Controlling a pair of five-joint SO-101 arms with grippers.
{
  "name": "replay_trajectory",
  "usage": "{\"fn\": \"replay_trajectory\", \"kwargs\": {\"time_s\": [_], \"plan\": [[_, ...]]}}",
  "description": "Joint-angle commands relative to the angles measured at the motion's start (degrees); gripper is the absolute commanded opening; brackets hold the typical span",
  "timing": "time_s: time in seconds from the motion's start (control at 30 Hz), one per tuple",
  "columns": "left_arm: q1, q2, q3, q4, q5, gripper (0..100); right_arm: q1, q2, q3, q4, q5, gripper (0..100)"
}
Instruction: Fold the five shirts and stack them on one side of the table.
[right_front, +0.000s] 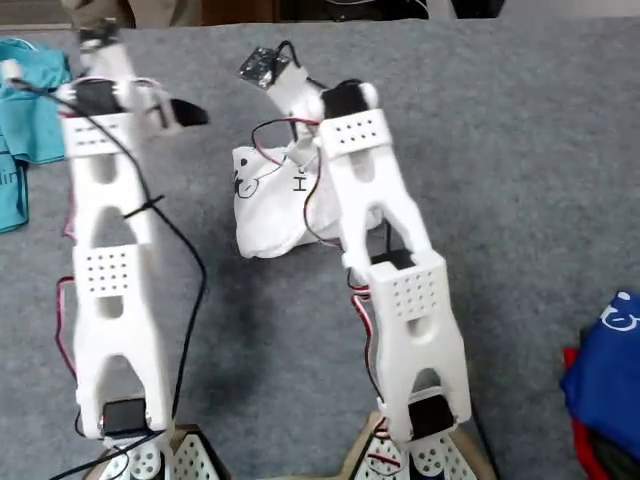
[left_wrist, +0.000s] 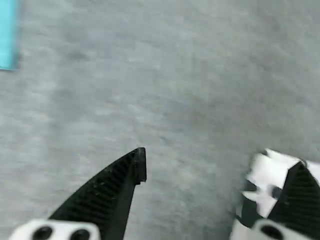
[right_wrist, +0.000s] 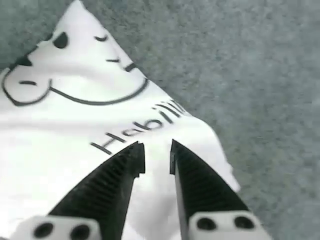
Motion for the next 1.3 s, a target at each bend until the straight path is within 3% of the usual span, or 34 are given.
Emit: {"fn": "replay_trajectory", "kwargs": {"time_s": [0.0, 0.33, 0.5, 1.0, 1.27], "plan": [[-3.08, -6.64, 0.79, 0.62, 0.09, 40, -1.80, 0.84, -2.77, 0.26, -2.20, 11.1], [-3.16, -8.22, 4.57, 0.62, 0.09, 36, 0.57, 5.32, -2.68, 0.44, -2.20, 10.8], [-2.90, -8.13, 4.57, 0.62, 0.09, 36, 3.03, 5.58, -2.86, 2.37, -2.20, 0.2], [-2.90, -8.31, 4.57, 0.62, 0.09, 36, 9.01, 5.58, -17.10, 22.24, -2.11, 0.5], [-2.99, -8.31, 4.57, 0.62, 0.09, 36, 13.41, 4.88, -12.88, 22.24, -2.11, 0.5]]}}
